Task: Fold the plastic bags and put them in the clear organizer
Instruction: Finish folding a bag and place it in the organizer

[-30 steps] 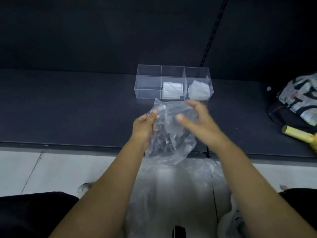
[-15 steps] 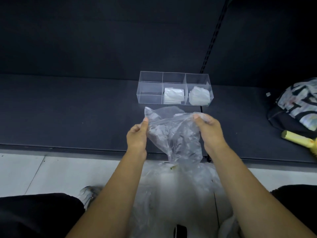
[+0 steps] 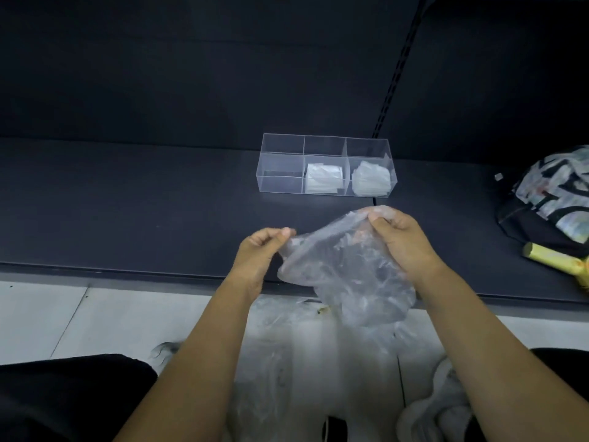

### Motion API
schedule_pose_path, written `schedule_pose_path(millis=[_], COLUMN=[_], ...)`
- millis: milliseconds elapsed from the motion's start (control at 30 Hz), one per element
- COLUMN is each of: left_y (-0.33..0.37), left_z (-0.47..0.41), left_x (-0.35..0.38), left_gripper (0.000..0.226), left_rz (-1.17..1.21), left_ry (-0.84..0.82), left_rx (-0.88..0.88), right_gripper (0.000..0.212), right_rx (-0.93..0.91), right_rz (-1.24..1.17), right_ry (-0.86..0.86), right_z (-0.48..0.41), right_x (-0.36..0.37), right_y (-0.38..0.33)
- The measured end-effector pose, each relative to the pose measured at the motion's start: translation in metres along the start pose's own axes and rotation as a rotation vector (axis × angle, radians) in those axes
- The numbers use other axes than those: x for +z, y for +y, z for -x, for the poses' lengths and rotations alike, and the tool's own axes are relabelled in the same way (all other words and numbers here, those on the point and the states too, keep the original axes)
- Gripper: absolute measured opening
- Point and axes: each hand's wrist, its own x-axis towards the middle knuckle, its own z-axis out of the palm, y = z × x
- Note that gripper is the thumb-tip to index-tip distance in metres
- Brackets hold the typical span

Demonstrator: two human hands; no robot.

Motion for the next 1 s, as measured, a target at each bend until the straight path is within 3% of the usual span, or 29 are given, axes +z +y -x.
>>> schedule_pose_path(millis=[100, 233, 367, 467, 533, 733, 833, 900, 1000], left_y=[-0.001, 0.000, 0.008, 0.013, 0.012, 0.007, 0.000, -0.008, -0.021], left_z=[-0.002, -0.004, 0.008, 0.018, 0.022, 0.014, 0.004, -0.002, -0.013], left_x=[-0.008, -0.016, 0.005, 0.035, 0.047, 0.029, 0.016, 0.009, 0.000], left_gripper=[0.022, 0.020, 0.015, 0.031, 0.032, 0.024, 0.026, 0.026, 0.025], left_rz=[0.077, -0.143, -0.340, -0.305, -0.282, -0.243, -0.280, -0.256, -0.257], left_ry=[0.145, 0.266, -0.070, -0.306, -0.365, -0.047, 0.225, 0.361, 0.433], left_rx=[0.031, 0.043, 0.086, 0.065, 0.034, 0.130, 0.161, 0.135, 0.093], right_gripper=[0.025, 0.019, 0.012, 0.017, 0.022, 0.014, 0.013, 0.024, 0.049], right_rx=[-0.068, -0.059, 0.032, 0.052, 0.021, 0.073, 0.054, 0.067, 0.095], right_rz=[0.134, 0.091, -0.099, -0.121, -0.091, 0.167, 0.124, 0.063, 0.104], right_ry=[0.075, 0.039, -0.138, -0.282, -0.294, 0.031, 0.240, 0.168, -0.225], right_z=[0.000, 0.002, 0.006, 0.009, 0.009, -0.001, -0.006, -0.003, 0.004], right_x=[-0.009, -0.014, -0.008, 0.003, 0.008, -0.013, -0.028, -0.034, -0.026], right_y=[0.002, 0.001, -0.002, -0.006, -0.009, -0.001, 0.008, 0.014, 0.025])
